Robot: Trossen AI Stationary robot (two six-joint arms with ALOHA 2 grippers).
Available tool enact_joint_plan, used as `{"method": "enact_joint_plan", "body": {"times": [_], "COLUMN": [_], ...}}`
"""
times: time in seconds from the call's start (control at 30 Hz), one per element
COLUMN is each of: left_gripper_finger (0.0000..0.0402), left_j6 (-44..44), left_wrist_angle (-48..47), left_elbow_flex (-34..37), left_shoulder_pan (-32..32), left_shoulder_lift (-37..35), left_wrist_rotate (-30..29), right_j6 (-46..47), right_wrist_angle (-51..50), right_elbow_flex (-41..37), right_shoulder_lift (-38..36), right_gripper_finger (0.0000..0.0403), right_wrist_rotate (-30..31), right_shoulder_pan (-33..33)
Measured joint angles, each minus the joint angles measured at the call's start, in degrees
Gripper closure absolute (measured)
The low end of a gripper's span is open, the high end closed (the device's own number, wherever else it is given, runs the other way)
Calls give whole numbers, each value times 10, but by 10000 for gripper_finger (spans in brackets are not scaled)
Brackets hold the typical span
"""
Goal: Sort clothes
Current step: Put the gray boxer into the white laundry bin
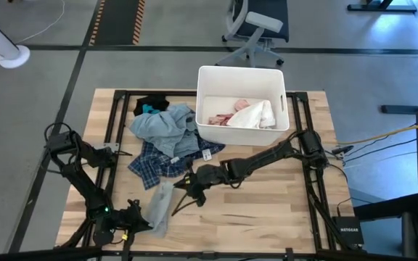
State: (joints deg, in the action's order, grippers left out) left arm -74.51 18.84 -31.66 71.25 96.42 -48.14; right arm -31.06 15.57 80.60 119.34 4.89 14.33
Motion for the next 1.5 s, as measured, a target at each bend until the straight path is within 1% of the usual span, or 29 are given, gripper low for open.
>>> {"method": "enact_joint_plan", "body": {"times": [0.17,0.27,0.4,0.5,0.6,0.8,0.9,1.03,1.13,1.23,1.33,1.43,1.5], "left_gripper_finger": [397,397,395,385,374,347,320,286,271,265,267,270,271], "left_j6": [60,70,66,62,39,-4,-43,-57,-62,-47,-6,35,60], "left_wrist_angle": [70,85,82,80,65,35,0,-6,-4,-4,-1,-2,-1], "left_elbow_flex": [0,0,0,0,0,0,0,0,0,0,0,0,0], "left_shoulder_pan": [0,0,1,0,1,1,1,1,1,1,1,-1,-8], "left_shoulder_lift": [0,0,0,0,0,0,0,0,-5,-17,-33,-46,-50], "left_wrist_rotate": [-4,-4,-3,-3,0,6,8,37,53,56,41,0,-15], "right_j6": [13,13,18,23,27,52,57,67,69,73,78,42,15], "right_wrist_angle": [20,33,43,43,49,74,77,76,75,88,89,57,24], "right_elbow_flex": [0,0,0,0,0,0,0,0,0,0,0,0,0], "right_shoulder_lift": [20,27,29,29,29,29,29,29,29,29,29,22,9], "right_gripper_finger": [391,391,385,383,382,379,356,292,245,211,195,192,193], "right_wrist_rotate": [0,0,-14,0,18,22,24,30,60,95,99,70,47], "right_shoulder_pan": [-7,-9,-9,-9,-9,-10,-10,-9,-10,-13,-17,-17,-11]}}
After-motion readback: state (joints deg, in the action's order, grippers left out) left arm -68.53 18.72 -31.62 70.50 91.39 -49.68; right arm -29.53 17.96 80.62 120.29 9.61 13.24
